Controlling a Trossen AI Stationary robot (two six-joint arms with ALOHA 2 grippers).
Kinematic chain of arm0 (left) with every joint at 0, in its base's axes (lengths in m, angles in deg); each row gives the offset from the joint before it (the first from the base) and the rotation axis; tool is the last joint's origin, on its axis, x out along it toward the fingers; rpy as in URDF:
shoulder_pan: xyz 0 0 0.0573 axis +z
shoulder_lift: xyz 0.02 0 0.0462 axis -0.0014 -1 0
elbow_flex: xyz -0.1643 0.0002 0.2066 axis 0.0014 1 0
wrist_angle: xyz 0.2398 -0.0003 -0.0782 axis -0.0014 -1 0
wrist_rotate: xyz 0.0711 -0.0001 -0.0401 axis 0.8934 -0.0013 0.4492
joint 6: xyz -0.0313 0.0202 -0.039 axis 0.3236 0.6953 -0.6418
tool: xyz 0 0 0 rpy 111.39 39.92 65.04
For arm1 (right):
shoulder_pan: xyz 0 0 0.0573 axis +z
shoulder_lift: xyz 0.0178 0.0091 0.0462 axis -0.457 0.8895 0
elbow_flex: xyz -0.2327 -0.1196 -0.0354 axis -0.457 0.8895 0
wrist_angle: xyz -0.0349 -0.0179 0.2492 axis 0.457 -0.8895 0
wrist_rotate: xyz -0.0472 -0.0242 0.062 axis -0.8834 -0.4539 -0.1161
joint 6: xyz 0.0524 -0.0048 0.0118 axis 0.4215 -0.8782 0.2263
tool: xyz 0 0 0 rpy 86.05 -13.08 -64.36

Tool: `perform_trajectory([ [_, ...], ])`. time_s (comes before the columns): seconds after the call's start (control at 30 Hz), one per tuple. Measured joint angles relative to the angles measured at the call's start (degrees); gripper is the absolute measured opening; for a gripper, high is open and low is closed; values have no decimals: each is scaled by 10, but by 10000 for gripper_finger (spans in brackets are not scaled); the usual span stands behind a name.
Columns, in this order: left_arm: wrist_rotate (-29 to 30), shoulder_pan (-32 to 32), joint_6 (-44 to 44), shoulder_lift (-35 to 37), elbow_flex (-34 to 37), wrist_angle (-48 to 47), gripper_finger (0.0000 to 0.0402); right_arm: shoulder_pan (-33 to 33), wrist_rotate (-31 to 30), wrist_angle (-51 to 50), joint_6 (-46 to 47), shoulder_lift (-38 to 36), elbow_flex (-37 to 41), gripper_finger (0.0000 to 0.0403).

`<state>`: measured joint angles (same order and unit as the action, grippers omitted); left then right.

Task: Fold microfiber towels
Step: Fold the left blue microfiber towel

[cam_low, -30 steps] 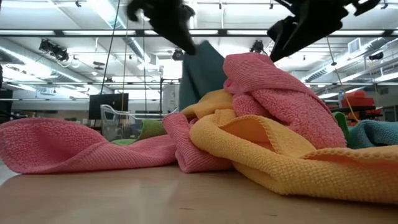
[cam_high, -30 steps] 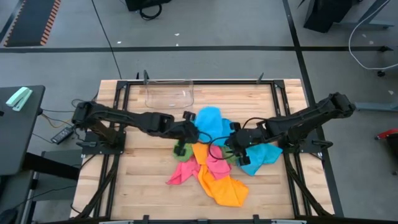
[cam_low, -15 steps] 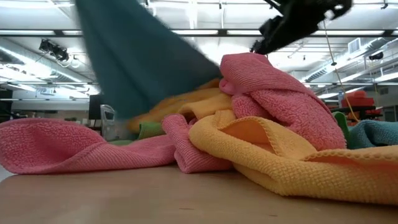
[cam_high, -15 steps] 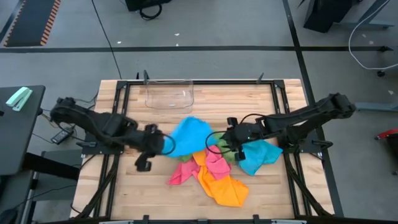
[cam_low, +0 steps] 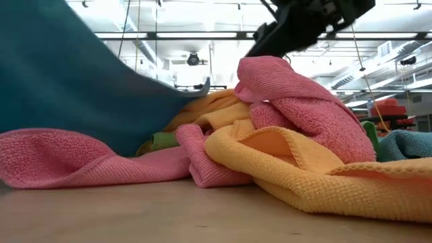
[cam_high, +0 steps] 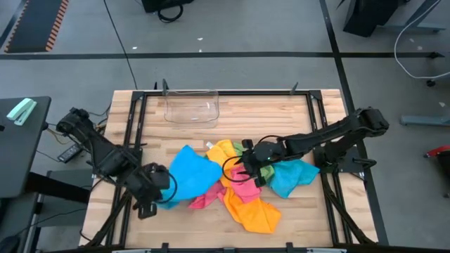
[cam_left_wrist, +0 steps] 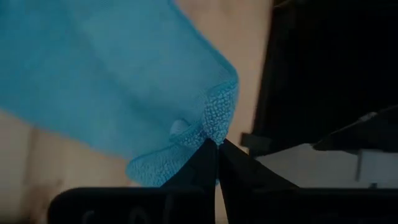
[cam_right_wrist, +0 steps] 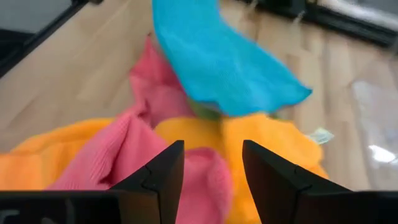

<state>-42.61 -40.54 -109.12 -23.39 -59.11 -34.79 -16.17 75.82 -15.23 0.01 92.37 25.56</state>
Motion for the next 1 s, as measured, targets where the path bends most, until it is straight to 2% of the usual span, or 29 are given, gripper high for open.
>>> perform_trajectory([
  [0.17, 19, -25, -9, -21, 0, 32, 11, 4, 48, 99, -8, 57, 0, 172],
  [0.27, 63, -26, -15, -42, 2, 33, 14, 11, 49, 141, -39, 81, 1, 172],
  [0.4, 92, -23, -10, -73, 5, 34, 26, 16, 50, 188, -78, 89, 0, 172],
  [0.67, 177, -7, 47, -137, 5, 70, 13, 31, 50, 304, -80, 141, -7, 172],
  [0.8, 224, 10, 84, -165, 4, 110, 17, 53, 50, 319, -47, 167, -38, 172],
  [1.0, 228, 35, 125, -191, 5, 145, 26, 72, 48, 303, -21, 199, -80, 181],
])
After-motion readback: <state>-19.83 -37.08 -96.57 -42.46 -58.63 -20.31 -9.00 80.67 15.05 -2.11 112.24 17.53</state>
